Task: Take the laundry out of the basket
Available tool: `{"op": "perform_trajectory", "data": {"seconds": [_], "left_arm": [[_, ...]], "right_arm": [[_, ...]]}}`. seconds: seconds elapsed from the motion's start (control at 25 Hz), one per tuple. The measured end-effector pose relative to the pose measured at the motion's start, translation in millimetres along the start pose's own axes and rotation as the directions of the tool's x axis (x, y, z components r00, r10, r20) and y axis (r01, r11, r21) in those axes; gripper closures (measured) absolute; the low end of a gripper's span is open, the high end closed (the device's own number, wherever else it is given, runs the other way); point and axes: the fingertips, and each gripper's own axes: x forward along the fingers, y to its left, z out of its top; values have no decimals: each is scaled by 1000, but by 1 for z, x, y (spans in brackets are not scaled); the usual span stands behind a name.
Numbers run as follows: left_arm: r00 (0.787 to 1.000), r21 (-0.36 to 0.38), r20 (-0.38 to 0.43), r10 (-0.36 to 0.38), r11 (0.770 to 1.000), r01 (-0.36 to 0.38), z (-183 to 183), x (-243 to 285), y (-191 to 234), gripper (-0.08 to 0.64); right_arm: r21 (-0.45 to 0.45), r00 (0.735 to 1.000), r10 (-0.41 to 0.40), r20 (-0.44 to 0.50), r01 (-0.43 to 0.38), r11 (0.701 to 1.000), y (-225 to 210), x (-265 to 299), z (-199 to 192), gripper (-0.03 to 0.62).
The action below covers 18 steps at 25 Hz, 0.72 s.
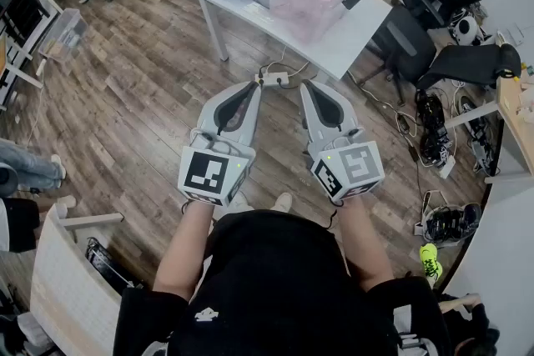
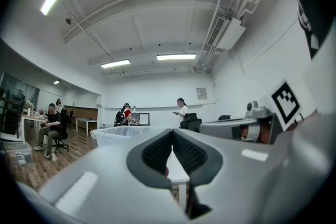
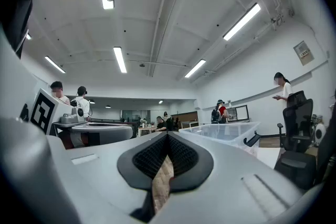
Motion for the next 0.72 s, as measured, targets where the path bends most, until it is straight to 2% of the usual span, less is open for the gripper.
{"op": "perform_trajectory", "data": {"seconds": [0.28, 0.72], "left_arm": [[1000, 12, -8, 12, 1000, -12, -4, 7, -7, 549], [998, 8, -8, 60, 998, -60, -7, 27, -17, 549]], "right_arm": [[27, 1000, 14, 3, -14, 1000, -10, -1, -7, 593], [21, 997, 78, 1, -78, 997, -30, -2, -10, 594]]}}
